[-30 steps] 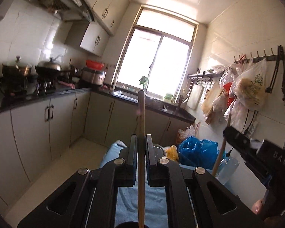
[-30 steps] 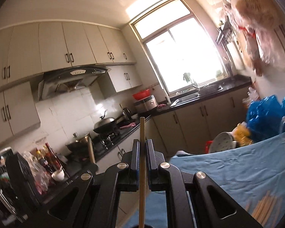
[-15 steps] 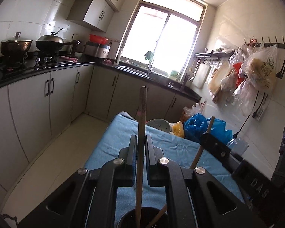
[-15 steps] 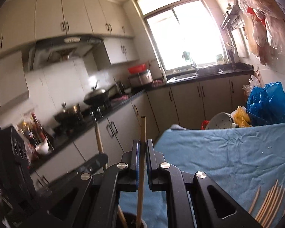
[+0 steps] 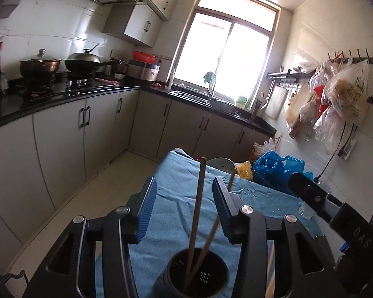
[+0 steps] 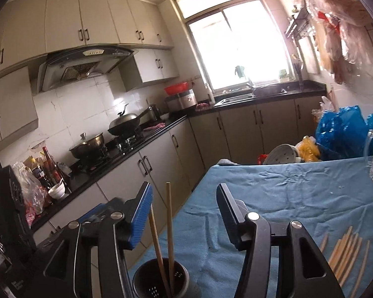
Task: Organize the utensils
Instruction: 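Open the right tool to drop the chopstick into the holder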
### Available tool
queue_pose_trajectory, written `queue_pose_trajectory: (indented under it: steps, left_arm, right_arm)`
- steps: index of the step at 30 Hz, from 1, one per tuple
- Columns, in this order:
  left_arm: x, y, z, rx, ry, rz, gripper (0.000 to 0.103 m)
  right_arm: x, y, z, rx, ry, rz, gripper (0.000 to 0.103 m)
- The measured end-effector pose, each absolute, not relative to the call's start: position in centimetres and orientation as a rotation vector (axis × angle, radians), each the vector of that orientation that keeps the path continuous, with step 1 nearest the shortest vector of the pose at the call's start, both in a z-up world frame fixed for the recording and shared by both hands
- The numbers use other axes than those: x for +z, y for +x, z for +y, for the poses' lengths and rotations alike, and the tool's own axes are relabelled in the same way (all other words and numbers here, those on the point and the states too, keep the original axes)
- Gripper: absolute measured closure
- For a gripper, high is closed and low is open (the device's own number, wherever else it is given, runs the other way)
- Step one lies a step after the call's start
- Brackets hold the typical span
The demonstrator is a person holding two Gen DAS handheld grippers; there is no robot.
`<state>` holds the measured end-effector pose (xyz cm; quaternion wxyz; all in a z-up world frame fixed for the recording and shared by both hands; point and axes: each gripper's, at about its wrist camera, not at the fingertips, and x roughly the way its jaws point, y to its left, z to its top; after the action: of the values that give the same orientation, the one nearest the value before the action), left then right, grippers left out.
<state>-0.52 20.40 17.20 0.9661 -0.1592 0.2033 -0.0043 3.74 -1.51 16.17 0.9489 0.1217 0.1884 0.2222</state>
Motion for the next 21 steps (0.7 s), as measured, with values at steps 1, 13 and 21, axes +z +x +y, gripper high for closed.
queue_pose_trajectory:
  steps: [1,13,21]
  left_arm:
    - [17.6,-1.2,20.3,-0.003,-0.323,0.41,0.056]
    - [19.4,-7.7,13.2,-0.158,-0.303,0.452,0.036]
    - [14.8,-4.4,4.2,-0.294,-0.229,0.686,0.036]
  right_arm:
    - [16.5,3.2,-2.1,0.446,0.254,0.38,0.041]
    - [14.9,-2.4,-15.2,0.25,0.359,0.465,0.031]
    - [8.8,-4.2,-25.9,0.087,0.401,0.68,0.031]
